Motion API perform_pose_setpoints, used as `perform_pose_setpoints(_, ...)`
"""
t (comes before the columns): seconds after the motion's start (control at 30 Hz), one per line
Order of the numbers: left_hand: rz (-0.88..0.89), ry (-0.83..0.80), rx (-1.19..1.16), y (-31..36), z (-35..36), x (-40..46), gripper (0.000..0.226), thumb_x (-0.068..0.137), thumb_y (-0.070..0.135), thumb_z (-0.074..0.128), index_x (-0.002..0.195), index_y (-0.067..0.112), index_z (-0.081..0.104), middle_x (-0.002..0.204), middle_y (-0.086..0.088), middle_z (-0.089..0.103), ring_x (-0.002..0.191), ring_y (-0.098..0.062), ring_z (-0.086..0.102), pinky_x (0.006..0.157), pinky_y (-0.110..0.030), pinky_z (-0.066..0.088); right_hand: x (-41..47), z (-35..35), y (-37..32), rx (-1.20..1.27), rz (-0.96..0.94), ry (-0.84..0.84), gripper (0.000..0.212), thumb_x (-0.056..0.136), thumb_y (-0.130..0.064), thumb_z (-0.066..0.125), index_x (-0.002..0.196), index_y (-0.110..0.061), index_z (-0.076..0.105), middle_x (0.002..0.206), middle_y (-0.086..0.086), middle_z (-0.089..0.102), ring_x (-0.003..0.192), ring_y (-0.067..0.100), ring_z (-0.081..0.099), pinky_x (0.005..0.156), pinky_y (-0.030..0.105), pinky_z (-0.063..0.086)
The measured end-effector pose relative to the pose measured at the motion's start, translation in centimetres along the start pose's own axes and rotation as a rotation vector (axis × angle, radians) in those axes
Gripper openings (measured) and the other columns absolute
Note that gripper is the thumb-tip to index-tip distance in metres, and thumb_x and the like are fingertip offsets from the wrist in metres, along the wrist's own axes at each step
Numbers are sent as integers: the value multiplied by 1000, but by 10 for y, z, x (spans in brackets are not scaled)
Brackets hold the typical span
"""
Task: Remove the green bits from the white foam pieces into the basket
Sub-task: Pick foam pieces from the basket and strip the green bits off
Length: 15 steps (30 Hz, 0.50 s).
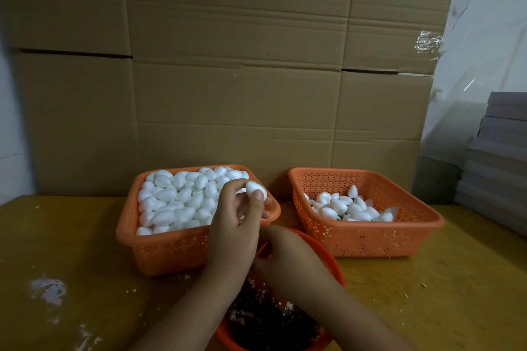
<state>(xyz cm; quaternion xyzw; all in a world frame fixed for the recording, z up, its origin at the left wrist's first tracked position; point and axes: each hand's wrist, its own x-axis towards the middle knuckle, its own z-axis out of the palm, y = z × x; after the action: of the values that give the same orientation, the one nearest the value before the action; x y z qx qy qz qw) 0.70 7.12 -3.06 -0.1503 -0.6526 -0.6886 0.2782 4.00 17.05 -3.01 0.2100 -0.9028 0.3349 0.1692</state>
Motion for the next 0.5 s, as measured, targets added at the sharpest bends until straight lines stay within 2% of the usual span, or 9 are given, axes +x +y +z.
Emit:
perform_pose_setpoints(0.1, -30, -3, -73, 1, 0, 1, 8, 99, 19, 52, 100, 26, 57, 88, 2, 74, 82, -18, 72, 75, -34, 56, 4, -4, 2, 151, 99, 100, 7, 87, -21, 63, 85, -24, 69, 81, -15, 69, 78, 2, 63, 75, 26, 52)
perform_pose_setpoints(0.2, -34, -3, -96, 1, -1, 2, 10, 102, 18, 47, 100, 21, 56, 90, -4, 74, 85, -26, 72, 77, -40, 56, 7, -6, 3, 342, 152, 208, 14, 86, -15, 68, 76, -24, 67, 71, -13, 66, 71, 3, 61, 75, 29, 52)
perform_pose_setpoints(0.27, -29, -11, -86, 2, -1, 2, 13, 103, 19, 45, 98, 22, 57, 90, -2, 75, 85, -24, 72, 79, -40, 55, 8, -7, 4, 430, 162, 265, 13, 87, -13, 68, 77, -21, 68, 73, -11, 66, 74, 5, 62, 75, 26, 50)
perform_pose_setpoints(0.4, -35, -17, -75, 3, 0, 1, 16, 102, 19, 47, 94, 28, 58, 85, 12, 74, 81, -8, 71, 76, -29, 52, 9, -9, 6, 467, 132, 348, 11, 89, -10, 67, 81, -17, 69, 84, -11, 71, 86, -1, 64, 76, 14, 47)
perform_pose_setpoints(0.5, -62, -41, -75, 2, 1, 2, 16, 101, 20, 48, 94, 28, 59, 83, 16, 73, 81, -5, 71, 76, -29, 52, 8, -8, 7, 481, 134, 346, 11, 90, -12, 67, 85, -21, 71, 80, -18, 70, 80, -5, 64, 70, 10, 45)
